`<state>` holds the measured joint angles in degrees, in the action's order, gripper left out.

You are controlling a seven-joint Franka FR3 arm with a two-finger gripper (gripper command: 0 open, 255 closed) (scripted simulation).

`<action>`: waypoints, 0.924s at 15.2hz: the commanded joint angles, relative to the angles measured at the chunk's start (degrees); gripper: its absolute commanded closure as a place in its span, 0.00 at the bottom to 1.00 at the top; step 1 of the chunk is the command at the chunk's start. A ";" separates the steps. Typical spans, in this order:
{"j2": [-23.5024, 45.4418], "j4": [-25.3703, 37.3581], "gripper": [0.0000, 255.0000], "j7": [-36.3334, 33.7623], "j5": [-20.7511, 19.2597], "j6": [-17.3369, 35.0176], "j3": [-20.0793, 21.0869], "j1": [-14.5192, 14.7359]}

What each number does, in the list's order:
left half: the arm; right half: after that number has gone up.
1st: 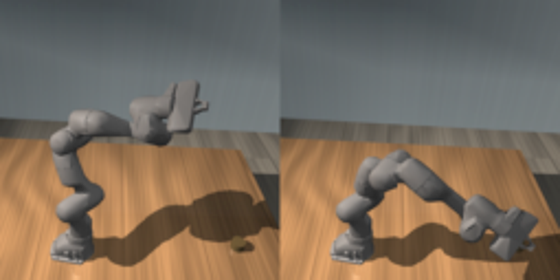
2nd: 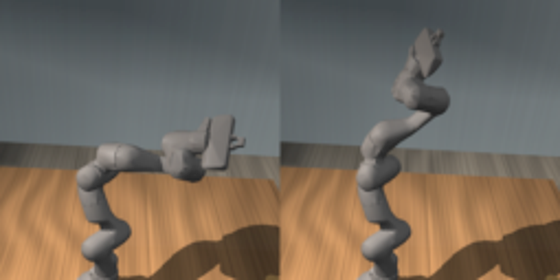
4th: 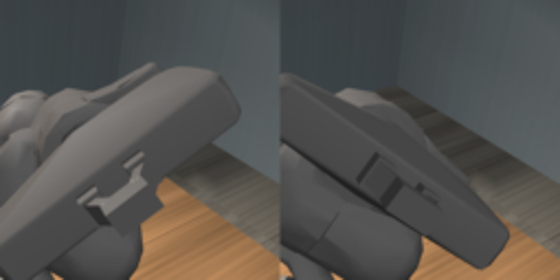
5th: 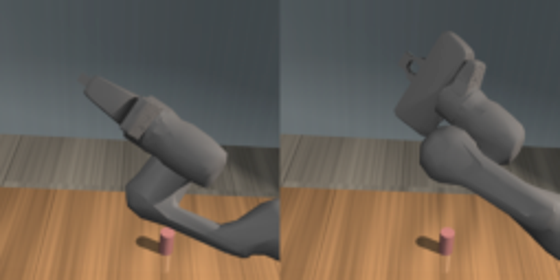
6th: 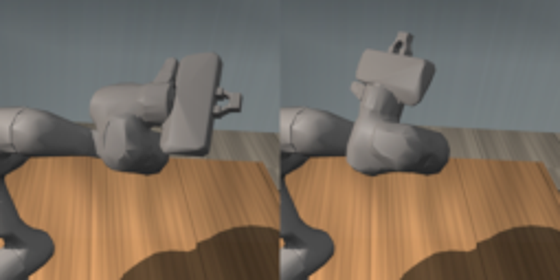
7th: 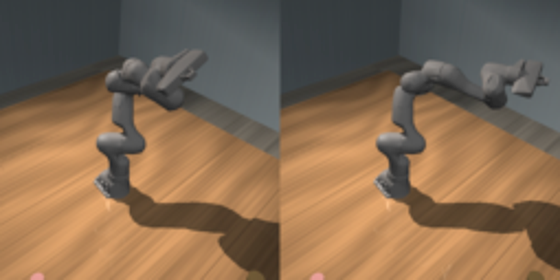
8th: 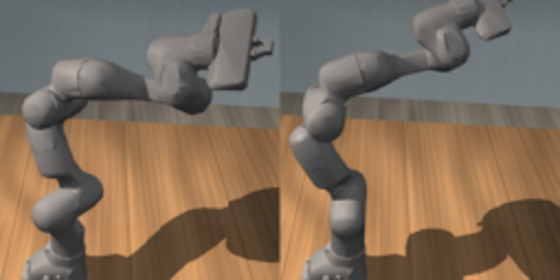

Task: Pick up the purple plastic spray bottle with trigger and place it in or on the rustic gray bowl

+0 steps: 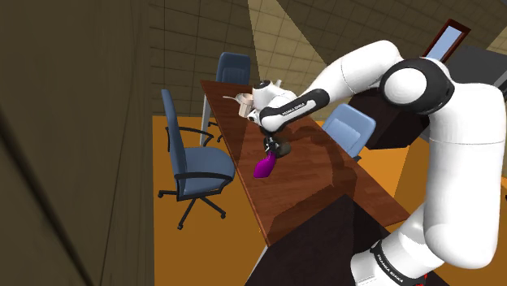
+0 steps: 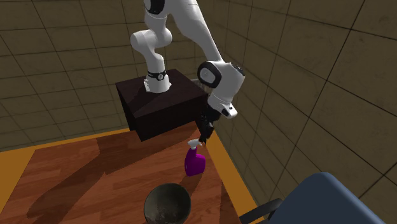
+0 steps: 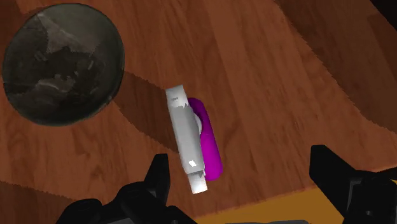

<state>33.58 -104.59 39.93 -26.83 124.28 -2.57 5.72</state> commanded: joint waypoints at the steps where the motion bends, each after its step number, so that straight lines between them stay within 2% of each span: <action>1: 4.72 3.03 0.00 1.47 -2.04 0.68 -0.19 0.56; 6: 15.65 11.14 0.00 5.72 -6.57 1.49 -0.95 1.79; 14: 19.83 12.00 0.00 5.46 -7.91 5.14 -2.01 0.71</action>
<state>52.52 -92.82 45.62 -34.55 128.73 -4.42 6.56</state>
